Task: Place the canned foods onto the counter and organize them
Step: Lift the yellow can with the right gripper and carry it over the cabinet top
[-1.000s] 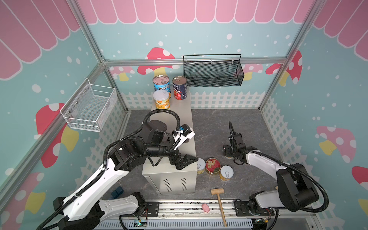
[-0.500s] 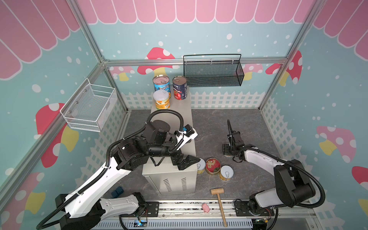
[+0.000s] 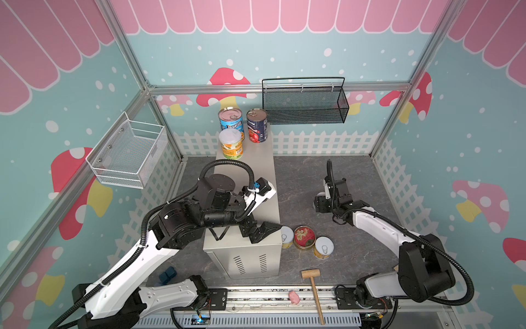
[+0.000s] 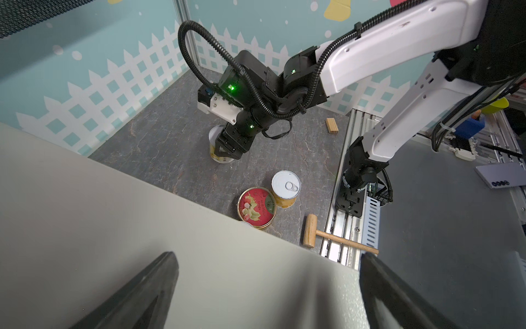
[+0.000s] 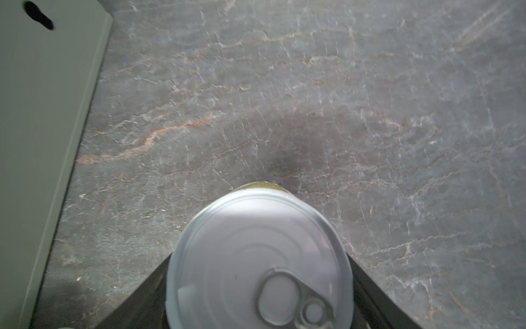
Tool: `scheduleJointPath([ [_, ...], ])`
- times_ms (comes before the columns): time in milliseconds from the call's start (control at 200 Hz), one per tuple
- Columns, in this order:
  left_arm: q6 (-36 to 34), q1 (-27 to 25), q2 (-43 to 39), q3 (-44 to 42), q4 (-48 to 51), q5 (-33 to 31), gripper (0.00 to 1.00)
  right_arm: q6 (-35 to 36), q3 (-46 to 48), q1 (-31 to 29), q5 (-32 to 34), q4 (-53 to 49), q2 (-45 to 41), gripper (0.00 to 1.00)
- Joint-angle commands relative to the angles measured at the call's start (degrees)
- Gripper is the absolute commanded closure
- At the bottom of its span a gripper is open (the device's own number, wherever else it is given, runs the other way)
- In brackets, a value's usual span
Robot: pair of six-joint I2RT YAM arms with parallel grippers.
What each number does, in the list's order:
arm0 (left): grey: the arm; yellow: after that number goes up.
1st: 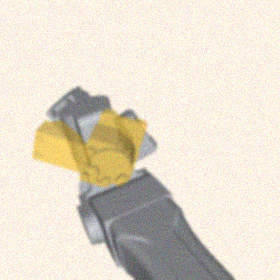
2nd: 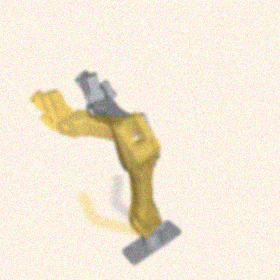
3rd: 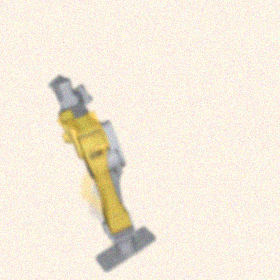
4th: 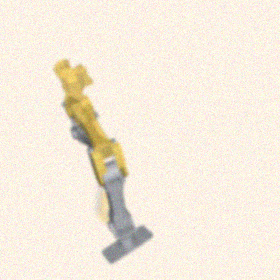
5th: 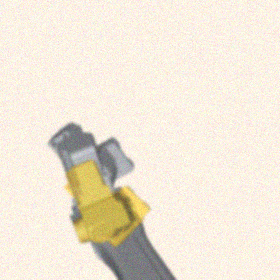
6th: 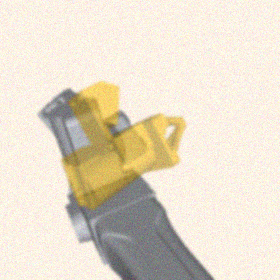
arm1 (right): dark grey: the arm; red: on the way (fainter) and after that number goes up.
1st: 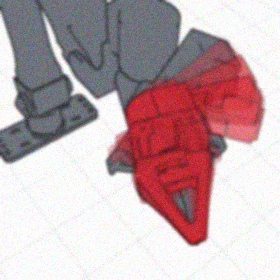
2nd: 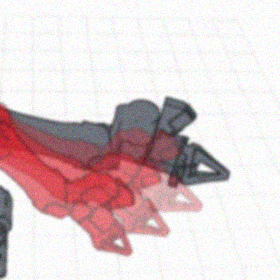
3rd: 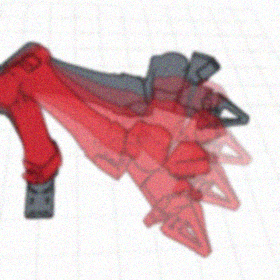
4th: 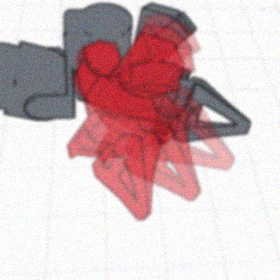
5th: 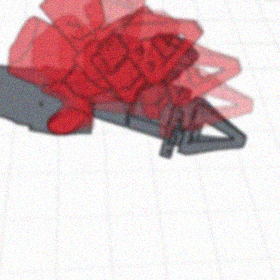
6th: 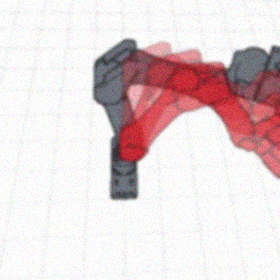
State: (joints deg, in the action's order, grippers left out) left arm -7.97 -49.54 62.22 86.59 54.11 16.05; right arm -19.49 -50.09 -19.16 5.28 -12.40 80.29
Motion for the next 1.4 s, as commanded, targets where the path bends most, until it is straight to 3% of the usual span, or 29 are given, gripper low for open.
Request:
scheduleJointPath([
  [0, -1.4, -0.2, -1.1, -1.1, -0.8, -2.1, 0.0, 4.7, -3.4, 0.0, -3.8, 4.4, -3.9, 0.39],
  [410, -0.7, -0.1, -2.4, -1.2, -1.4, -7.1, 0.0, 14.1, -14.3, 0.0, -26.6, 3.6, -10.2, 0.38],
  [620, 0.4, -0.1, -3.7, -2.0, -3.2, -15.3, 0.01, 16.3, -24.6, -0.1, -35.8, -2.1, -10.9, 0.37],
  [755, -0.4, -0.1, -4.9, -1.9, -3.1, -17.5, 0.0, 16.4, -34.3, -0.5, -40.8, -6.9, -8.4, 0.37],
  [966, 2.8, 1.6, -3.3, 1.8, -0.2, -23.6, 0.0, 16.7, -51.6, -2.9, -41.6, -15.9, -2.3, 0.37],
  [1211, 5.0, 9.9, -2.5, 4.2, 3.0, -16.3, 0.0, 19.5, -75.9, -9.3, -35.9, -32.2, 11.2, 0.36],
  [1396, 8.7, 17.3, -3.3, 5.1, 3.3, -15.1, 0.0, 19.6, -90.9, -12.9, -30.1, -41.7, 21.2, 0.35],
])
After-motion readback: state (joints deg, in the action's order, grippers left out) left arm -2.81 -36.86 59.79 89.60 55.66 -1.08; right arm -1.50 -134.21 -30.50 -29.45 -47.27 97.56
